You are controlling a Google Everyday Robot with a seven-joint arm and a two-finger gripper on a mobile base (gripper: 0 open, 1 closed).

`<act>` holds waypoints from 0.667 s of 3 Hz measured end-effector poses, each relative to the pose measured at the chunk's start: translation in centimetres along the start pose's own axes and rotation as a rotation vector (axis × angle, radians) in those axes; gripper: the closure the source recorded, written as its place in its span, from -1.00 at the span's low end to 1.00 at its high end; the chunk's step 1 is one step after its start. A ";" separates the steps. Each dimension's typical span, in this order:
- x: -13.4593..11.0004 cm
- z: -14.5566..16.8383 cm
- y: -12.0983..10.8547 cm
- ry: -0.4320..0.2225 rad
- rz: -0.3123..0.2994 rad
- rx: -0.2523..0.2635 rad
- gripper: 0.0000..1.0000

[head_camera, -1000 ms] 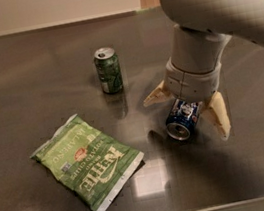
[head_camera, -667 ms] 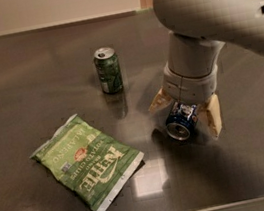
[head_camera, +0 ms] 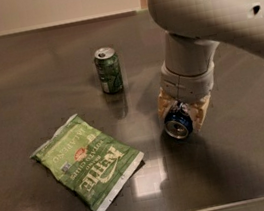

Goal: Place pepsi can upright

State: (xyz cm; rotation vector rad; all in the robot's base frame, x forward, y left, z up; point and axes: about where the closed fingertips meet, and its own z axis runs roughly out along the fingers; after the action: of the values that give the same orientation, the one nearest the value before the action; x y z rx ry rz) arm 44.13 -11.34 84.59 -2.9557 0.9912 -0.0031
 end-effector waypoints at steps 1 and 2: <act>-0.6 -1.8 -0.8 -0.060 0.076 0.037 0.77; -1.7 -4.6 -1.5 -0.155 0.194 0.110 1.00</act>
Offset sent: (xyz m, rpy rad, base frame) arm -0.0155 0.0381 0.0910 0.3452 0.1457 -0.3493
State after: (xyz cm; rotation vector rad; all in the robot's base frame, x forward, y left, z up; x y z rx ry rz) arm 43.63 -9.22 89.27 -2.7021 1.2078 0.1664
